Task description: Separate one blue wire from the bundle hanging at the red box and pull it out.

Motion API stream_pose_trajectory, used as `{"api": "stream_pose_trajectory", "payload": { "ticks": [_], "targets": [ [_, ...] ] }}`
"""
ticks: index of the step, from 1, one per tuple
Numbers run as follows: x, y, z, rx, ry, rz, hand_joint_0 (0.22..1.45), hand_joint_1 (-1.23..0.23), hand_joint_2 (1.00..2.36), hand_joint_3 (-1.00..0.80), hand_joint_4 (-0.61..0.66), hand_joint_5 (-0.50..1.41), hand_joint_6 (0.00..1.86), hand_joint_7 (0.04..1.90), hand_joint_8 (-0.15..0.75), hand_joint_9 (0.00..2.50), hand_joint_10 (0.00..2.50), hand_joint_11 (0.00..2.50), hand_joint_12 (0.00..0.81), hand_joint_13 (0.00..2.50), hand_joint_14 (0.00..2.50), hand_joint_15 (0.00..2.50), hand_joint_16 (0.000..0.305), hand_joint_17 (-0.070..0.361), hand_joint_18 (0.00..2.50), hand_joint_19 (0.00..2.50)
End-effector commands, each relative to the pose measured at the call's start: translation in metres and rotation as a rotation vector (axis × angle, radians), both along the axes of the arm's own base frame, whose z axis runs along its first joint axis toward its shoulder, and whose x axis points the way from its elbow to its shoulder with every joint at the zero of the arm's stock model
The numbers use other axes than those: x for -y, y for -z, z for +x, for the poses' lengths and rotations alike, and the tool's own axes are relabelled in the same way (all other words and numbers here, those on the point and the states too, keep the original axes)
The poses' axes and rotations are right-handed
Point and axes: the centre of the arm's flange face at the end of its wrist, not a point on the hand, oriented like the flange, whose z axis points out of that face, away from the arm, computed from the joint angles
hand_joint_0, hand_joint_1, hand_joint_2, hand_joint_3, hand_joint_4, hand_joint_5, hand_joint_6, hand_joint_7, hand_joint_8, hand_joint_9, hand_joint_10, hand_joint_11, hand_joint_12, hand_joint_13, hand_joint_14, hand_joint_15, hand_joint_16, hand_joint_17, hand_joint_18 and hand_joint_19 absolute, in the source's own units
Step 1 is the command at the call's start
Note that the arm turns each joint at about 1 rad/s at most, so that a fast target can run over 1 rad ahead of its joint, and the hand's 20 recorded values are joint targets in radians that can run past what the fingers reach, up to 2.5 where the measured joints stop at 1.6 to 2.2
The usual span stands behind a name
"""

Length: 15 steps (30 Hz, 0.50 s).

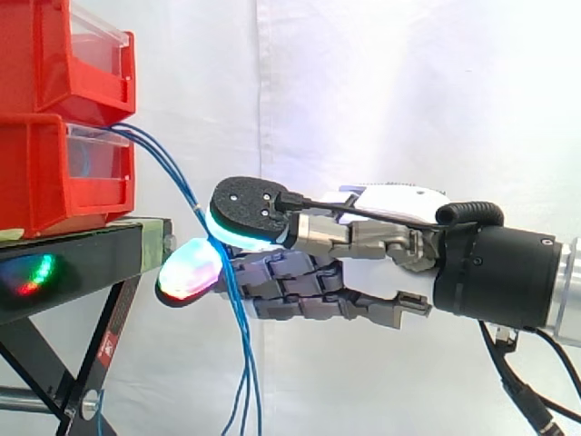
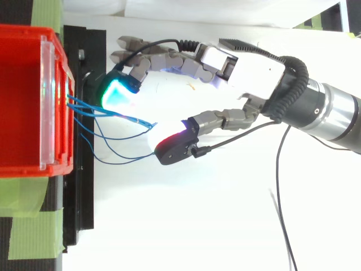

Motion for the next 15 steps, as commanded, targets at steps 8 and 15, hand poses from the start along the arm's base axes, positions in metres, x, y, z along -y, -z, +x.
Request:
{"api": "stream_pose_trajectory", "payload": {
  "ticks": [8,15],
  "targets": [
    [-0.0071,-0.0053,0.0051,0.041,-0.027,0.087,0.54,-0.6,1.0,-0.5,0.35,-0.17,0.5,1.0,0.286,0.32,0.0,0.02,0.351,0.12,0.0,0.09,0.058,0.13,0.01,0.14],
    [-0.0071,-0.0062,0.0058,0.052,-0.031,0.116,0.55,-0.61,1.0,-0.5,0.33,-0.16,0.5,1.07,0.287,0.33,0.0,0.04,0.349,0.13,0.0,0.09,0.057,0.129,0.03,0.15]
  ]
}}
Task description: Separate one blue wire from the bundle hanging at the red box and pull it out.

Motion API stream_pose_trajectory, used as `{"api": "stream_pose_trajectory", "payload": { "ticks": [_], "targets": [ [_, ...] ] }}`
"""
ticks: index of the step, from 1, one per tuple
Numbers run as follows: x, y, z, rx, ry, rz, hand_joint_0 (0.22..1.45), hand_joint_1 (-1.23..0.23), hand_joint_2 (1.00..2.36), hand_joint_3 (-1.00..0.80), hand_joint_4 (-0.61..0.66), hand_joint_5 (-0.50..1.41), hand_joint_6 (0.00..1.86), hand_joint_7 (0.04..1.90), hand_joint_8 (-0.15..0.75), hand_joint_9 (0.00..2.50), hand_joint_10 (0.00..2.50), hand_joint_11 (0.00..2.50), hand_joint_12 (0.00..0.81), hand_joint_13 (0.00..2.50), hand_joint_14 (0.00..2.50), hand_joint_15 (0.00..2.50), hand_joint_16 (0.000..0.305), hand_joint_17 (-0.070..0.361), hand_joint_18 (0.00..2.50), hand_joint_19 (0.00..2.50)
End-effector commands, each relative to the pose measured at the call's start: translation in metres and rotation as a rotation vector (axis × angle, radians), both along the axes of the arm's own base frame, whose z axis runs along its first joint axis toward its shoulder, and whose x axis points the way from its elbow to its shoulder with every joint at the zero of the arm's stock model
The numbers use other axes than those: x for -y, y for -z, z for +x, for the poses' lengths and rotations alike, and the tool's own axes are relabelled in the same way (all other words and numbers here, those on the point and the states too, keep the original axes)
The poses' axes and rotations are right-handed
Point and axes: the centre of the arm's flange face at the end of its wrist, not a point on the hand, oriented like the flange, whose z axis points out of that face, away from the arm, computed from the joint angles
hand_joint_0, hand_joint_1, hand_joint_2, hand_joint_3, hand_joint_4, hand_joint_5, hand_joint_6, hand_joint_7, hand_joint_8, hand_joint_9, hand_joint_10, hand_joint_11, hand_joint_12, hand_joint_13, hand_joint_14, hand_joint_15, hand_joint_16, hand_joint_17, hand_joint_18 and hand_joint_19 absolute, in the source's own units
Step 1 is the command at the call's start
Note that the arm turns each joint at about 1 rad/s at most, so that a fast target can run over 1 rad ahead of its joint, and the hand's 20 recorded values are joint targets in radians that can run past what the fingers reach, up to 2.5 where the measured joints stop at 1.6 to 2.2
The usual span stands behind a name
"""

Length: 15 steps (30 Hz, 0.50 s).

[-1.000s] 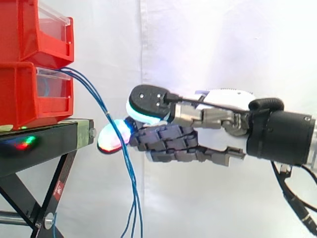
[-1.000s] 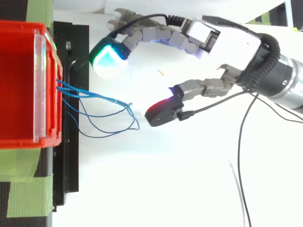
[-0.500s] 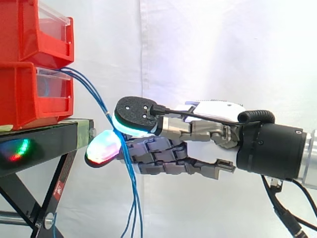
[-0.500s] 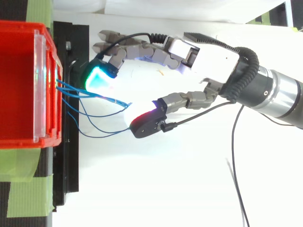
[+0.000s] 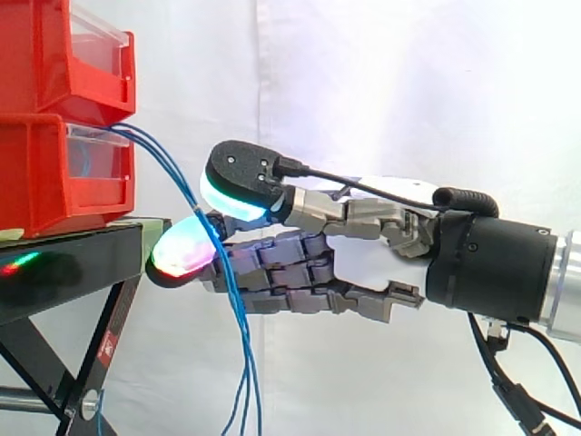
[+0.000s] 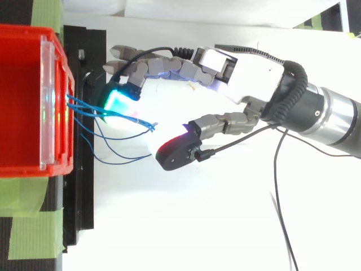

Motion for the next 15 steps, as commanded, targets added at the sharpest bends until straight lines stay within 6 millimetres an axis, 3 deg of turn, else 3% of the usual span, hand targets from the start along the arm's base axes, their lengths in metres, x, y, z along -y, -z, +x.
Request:
{"api": "stream_pose_trajectory", "payload": {
  "ticks": [1,15],
  "targets": [
    [-0.0001,-0.0005,0.0011,0.005,-0.001,0.016,0.56,-0.61,1.0,-0.5,0.33,-0.16,0.5,1.08,0.287,0.34,0.0,0.04,0.348,0.13,0.0,0.09,0.057,0.129,0.03,0.14],
    [0.0059,-0.006,0.0047,0.026,-0.004,0.083,0.61,-0.65,1.0,-0.49,0.28,-0.15,0.5,1.19,0.285,0.35,0.0,0.07,0.343,0.14,0.0,0.09,0.055,0.124,0.06,0.16]
  ]
}}
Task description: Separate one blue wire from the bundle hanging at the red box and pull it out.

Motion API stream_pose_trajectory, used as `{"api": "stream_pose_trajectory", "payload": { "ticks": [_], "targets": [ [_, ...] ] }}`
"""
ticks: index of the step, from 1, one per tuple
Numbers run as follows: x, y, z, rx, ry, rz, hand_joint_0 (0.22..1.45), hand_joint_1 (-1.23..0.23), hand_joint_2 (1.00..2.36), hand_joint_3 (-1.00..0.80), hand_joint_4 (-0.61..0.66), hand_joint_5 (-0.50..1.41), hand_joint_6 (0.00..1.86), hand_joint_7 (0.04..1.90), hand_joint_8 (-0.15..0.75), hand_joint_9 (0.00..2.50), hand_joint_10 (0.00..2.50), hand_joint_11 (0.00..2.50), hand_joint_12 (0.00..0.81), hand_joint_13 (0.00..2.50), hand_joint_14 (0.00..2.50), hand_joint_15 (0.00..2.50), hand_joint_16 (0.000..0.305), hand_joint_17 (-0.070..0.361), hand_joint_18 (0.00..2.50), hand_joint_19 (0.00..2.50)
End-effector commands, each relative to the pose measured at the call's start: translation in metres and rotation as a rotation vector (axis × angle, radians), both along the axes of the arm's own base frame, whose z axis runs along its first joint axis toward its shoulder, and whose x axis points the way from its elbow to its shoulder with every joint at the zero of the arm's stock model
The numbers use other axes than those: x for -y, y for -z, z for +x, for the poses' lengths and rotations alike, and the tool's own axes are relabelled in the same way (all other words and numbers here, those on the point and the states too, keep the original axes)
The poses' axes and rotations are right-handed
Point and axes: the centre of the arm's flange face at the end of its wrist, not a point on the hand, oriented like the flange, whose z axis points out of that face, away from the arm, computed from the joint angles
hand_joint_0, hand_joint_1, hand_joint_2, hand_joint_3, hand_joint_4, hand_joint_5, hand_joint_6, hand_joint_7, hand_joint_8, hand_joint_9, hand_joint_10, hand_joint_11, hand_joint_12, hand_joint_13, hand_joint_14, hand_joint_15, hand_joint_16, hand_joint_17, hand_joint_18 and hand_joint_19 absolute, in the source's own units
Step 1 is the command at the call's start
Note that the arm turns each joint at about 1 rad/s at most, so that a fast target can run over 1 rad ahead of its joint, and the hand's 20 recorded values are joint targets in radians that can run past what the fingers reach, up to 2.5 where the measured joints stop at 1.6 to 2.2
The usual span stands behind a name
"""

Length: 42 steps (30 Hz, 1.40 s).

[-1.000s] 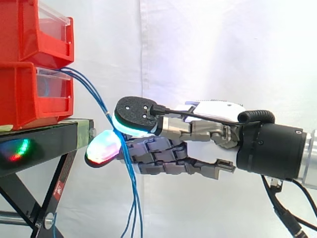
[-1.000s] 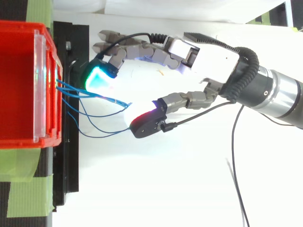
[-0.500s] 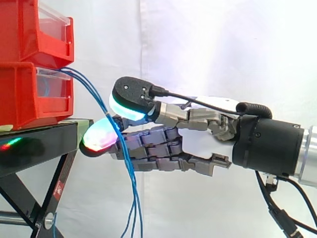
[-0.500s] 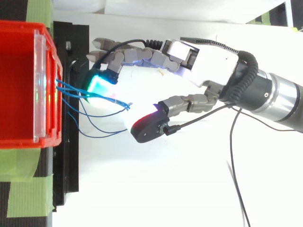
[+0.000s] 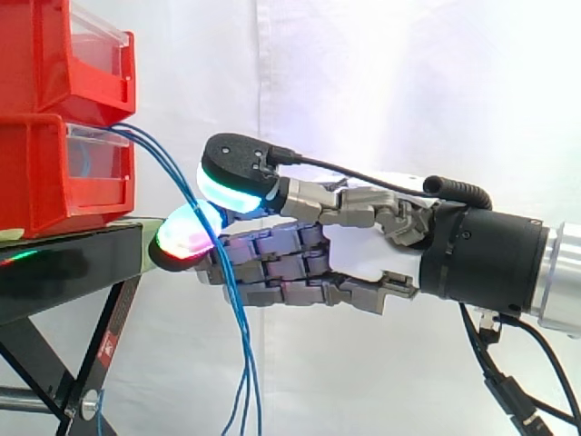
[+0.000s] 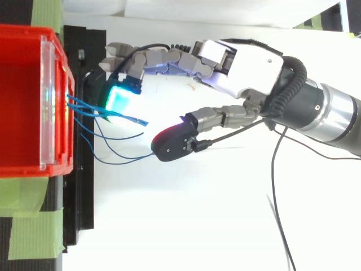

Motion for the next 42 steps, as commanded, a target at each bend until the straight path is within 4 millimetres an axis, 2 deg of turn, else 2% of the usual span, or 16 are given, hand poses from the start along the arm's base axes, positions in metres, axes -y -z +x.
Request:
{"api": "stream_pose_trajectory", "payload": {
  "ticks": [1,5,16,30,42],
  "targets": [
    [0.001,-0.001,0.0,0.004,-0.001,0.012,0.61,-0.65,1.0,-0.49,0.27,-0.15,0.5,1.19,0.284,0.35,0.0,0.07,0.344,0.14,0.0,0.09,0.055,0.124,0.06,0.15],
    [0.002,-0.001,0.0,0.004,0.001,0.012,0.61,-0.66,1.0,-0.48,0.26,-0.14,0.5,1.25,0.285,0.36,0.0,0.08,0.344,0.15,0.0,0.09,0.054,0.122,0.07,0.15],
    [0.002,-0.004,0.003,0.011,0.001,0.013,0.64,-0.66,1.01,-0.39,0.24,-0.17,0.66,1.04,0.284,0.37,0.0,0.1,0.345,0.17,0.0,0.1,0.054,0.121,0.09,0.17],
    [-0.002,-0.016,0.015,0.026,-0.003,0.012,0.64,-0.66,1.01,-0.4,0.25,-0.17,0.67,1.03,0.287,0.38,0.0,0.11,0.346,0.18,0.0,0.1,0.054,0.121,0.11,0.16],
    [-0.004,-0.007,0.009,-0.045,-0.011,0.003,0.64,-0.66,1.01,-0.4,0.25,-0.17,0.67,1.03,0.287,0.38,0.0,0.11,0.347,0.18,0.0,0.1,0.054,0.121,0.11,0.16]
  ]
}}
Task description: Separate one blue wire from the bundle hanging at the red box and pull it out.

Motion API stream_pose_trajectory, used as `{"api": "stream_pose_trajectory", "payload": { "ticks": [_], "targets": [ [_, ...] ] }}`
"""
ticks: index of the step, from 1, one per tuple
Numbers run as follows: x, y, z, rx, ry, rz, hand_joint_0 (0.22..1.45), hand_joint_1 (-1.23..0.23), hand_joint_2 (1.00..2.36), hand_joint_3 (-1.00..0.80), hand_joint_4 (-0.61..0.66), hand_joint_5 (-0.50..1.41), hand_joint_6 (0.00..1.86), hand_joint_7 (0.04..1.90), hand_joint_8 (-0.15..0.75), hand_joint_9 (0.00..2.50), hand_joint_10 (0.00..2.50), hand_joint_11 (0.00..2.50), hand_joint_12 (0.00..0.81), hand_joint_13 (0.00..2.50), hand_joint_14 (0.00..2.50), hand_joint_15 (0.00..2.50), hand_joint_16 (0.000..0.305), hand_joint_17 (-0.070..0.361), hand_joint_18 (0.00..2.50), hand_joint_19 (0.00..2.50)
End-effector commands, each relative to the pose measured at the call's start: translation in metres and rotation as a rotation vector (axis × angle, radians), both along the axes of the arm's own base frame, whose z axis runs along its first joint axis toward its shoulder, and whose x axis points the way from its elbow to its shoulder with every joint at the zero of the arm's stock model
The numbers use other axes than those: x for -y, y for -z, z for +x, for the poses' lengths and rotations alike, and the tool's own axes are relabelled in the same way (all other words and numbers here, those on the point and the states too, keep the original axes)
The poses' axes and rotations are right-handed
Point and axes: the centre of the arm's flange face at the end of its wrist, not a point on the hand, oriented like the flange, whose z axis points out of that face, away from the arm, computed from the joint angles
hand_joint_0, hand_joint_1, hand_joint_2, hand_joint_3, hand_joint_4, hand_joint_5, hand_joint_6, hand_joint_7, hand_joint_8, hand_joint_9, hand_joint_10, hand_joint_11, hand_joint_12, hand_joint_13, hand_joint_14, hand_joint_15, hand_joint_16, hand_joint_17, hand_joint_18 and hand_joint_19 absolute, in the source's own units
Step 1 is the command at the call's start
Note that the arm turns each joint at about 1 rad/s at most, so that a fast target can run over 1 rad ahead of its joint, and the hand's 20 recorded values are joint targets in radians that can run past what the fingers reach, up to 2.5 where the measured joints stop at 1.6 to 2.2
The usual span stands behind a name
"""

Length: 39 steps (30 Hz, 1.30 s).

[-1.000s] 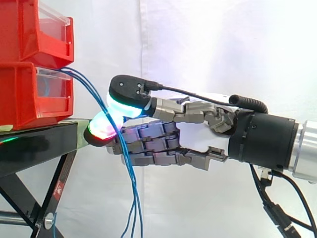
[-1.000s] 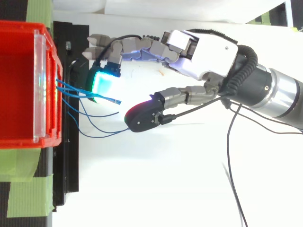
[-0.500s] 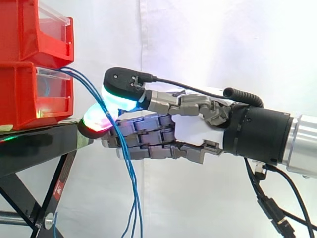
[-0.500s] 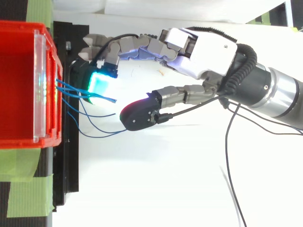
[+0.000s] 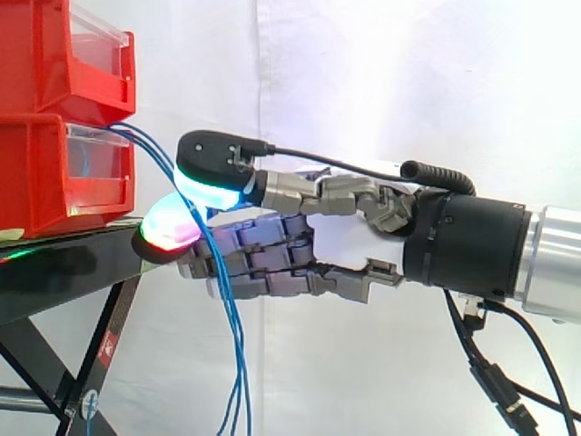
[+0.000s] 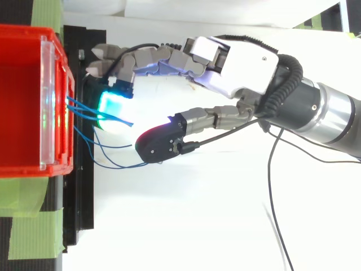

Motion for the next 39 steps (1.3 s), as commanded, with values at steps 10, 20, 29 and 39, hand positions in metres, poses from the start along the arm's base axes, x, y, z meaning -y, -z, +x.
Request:
{"api": "stream_pose_trajectory", "payload": {
  "ticks": [10,20,29,39],
  "targets": [
    [0.0037,0.004,-0.004,-0.042,-0.007,-0.002,0.64,-0.65,1.01,-0.4,0.24,-0.18,0.69,1.0,0.287,0.39,0.0,0.12,0.348,0.18,0.0,0.1,0.053,0.12,0.12,0.17],
    [0.0024,0.0027,-0.0029,-0.031,-0.019,-0.001,0.63,-0.63,1.01,-0.4,0.24,-0.18,0.69,1.02,0.29,0.39,0.0,0.12,0.348,0.19,0.0,0.11,0.054,0.121,0.12,0.18],
    [-0.0015,0.002,-0.0017,-0.026,-0.058,-0.008,0.64,-0.63,1.01,-0.39,0.24,-0.18,0.73,0.97,0.289,0.39,0.0,0.12,0.349,0.2,0.0,0.11,0.053,0.12,0.13,0.18],
    [-0.0017,-0.0009,0.0007,-0.015,-0.057,-0.007,0.63,-0.63,1.01,-0.4,0.25,-0.18,0.71,0.98,0.29,0.4,0.0,0.13,0.351,0.21,0.0,0.12,0.054,0.121,0.13,0.2]
  ]
}}
